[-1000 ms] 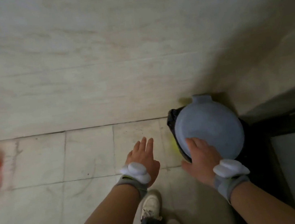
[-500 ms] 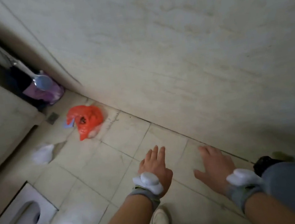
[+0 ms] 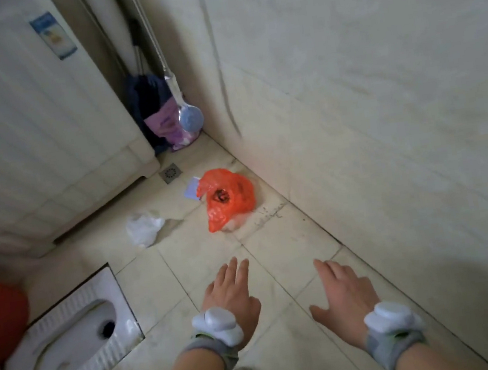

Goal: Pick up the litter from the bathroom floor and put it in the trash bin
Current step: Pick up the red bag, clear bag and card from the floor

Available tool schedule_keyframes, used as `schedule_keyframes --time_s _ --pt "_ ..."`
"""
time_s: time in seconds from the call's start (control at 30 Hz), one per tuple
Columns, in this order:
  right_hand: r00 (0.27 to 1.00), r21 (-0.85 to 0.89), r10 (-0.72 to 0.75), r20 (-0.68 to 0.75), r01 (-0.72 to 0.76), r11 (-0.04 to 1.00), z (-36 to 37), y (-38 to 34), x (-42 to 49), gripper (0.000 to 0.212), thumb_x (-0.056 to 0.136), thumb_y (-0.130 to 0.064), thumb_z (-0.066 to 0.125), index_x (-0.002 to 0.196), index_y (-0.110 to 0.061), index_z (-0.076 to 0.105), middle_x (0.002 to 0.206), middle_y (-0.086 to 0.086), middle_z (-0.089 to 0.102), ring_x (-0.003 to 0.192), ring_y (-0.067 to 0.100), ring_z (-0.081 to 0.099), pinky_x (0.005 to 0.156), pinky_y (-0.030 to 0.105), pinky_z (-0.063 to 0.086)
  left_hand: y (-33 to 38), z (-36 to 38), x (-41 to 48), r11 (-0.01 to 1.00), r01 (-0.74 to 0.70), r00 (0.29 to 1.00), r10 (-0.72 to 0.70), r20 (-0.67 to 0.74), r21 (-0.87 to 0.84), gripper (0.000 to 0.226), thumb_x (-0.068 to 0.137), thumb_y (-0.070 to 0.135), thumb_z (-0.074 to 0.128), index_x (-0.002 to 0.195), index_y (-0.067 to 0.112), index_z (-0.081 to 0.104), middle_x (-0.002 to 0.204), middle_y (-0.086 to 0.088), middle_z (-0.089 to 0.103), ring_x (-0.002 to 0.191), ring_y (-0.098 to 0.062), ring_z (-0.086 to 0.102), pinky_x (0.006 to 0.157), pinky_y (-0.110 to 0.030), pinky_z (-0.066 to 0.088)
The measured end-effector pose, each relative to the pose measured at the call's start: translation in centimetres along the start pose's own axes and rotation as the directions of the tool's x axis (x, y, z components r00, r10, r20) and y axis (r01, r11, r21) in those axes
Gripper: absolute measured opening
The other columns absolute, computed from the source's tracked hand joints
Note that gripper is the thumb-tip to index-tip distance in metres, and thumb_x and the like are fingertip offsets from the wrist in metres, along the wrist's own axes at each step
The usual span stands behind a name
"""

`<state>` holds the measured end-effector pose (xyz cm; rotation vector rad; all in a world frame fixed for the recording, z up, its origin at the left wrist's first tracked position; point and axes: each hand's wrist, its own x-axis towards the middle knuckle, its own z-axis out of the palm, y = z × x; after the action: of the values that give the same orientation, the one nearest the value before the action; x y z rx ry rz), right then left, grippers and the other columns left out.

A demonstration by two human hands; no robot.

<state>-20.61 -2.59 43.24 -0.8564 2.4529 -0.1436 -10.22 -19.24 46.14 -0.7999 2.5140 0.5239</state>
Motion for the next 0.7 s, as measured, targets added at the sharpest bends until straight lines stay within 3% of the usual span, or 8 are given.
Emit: schedule_keyframes --time_s 0.13,0.37,0.7 --pt "0.999 -0.034 -0.033 0.025 0.034 0.999 0.6 -7.2 10.4 0.087 0.08 -0.051 0.052 0.149 -0.023 0.007 0.15 -0.003 0.025 0.132 0.02 0.031 0.098 0.037 0.036 -9.0 -2.6 7.0 0.994 0.099 0.995 -0.098 0.027 -0.049 0.07 0.092 0.027 0.037 0.151 0.025 0.0 0.161 0.003 -0.002 0.149 -0.018 0.002 0.119 -0.034 0.014" --pt "0.992 -0.07 -0.124 0.034 0.126 0.99 0.0 -15.6 22.0 0.094 0.076 -0.053 0.059 0.149 -0.024 0.006 0.149 -0.002 0.026 0.133 0.022 0.031 0.098 0.04 0.037 -17.8 -6.6 15.3 0.973 0.204 0.979 -0.202 0.035 -0.105 0.069 0.094 0.028 0.037 0.151 0.023 0.0 0.161 0.001 -0.002 0.149 -0.019 0.002 0.118 -0.035 0.016" --pt "0.978 -0.108 -0.181 0.099 0.192 0.976 2.2 -20.6 43.3 0.102 0.07 -0.048 0.067 0.148 -0.033 0.002 0.154 -0.004 0.012 0.137 0.027 0.024 0.1 0.044 0.036 -27.8 -7.4 33.9 0.951 0.269 0.963 -0.266 0.039 -0.154 0.07 0.094 0.031 0.038 0.152 0.021 0.0 0.162 0.003 -0.002 0.149 -0.015 -0.001 0.12 -0.034 0.011"
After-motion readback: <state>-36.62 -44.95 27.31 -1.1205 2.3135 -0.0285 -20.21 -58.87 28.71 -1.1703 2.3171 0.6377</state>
